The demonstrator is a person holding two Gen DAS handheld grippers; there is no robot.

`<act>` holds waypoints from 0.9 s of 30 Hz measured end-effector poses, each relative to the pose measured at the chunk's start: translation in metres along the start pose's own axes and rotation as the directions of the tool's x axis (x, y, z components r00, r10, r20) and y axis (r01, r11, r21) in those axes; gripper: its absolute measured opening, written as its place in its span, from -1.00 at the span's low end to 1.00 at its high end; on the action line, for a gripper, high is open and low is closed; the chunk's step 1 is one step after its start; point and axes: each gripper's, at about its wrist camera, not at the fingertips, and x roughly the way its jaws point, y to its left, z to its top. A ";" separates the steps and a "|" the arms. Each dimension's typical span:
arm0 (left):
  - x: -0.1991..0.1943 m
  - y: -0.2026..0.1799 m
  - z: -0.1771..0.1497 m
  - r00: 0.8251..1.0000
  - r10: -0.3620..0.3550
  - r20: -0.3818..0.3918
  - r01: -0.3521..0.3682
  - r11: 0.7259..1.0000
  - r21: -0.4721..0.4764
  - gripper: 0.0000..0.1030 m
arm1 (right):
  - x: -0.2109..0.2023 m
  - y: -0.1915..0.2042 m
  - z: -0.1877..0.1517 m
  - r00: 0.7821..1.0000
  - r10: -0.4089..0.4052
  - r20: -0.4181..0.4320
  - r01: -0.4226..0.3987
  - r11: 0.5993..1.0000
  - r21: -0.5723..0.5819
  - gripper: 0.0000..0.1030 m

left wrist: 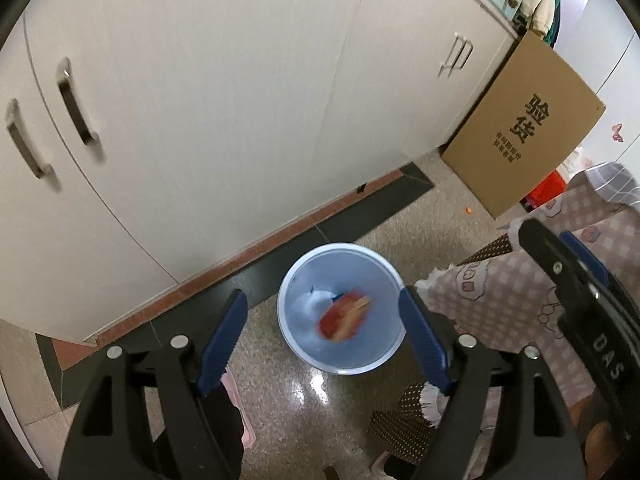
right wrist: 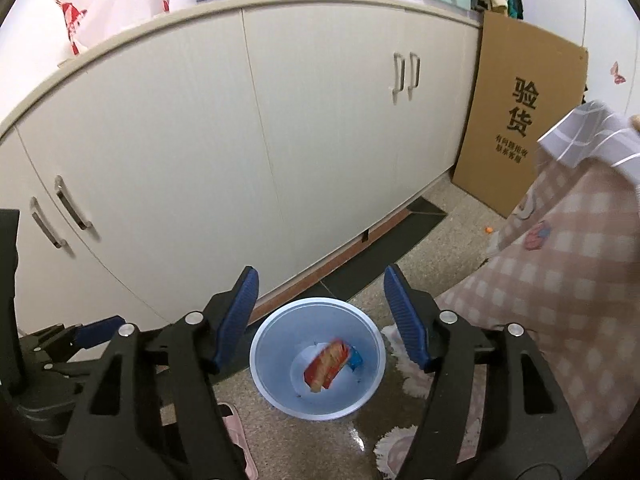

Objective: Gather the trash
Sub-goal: 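Carry both bags to the blue wastebasket and open both tools to drop them, then grasp the striped wrapper with the left tool while the right tool grasps the plastic food bag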

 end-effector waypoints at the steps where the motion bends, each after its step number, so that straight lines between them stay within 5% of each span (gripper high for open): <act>1: -0.008 -0.001 0.000 1.000 0.001 0.017 -0.001 1.000 0.000 0.48 | -0.009 0.001 0.002 1.000 0.001 0.007 -0.001 1.000 -0.002 0.28; 8: -0.080 -0.016 0.001 0.986 0.015 0.166 -0.012 1.000 -0.019 0.48 | -0.086 0.002 0.017 0.993 0.037 0.115 -0.040 0.999 0.025 0.35; 15: -0.162 -0.061 -0.009 0.951 -0.088 0.296 0.081 0.996 0.039 0.55 | -0.182 -0.023 0.024 0.966 0.027 0.256 -0.047 0.996 0.073 0.43; 20: -0.194 -0.121 -0.024 0.934 -0.188 0.304 0.149 0.978 0.148 0.57 | -0.247 -0.075 0.007 0.943 -0.101 0.317 0.051 0.985 0.162 0.50; 27: -0.199 -0.215 -0.048 0.926 -0.319 0.200 0.254 0.921 0.295 0.57 | -0.301 -0.175 -0.025 0.907 -0.299 0.298 0.182 0.914 0.363 0.65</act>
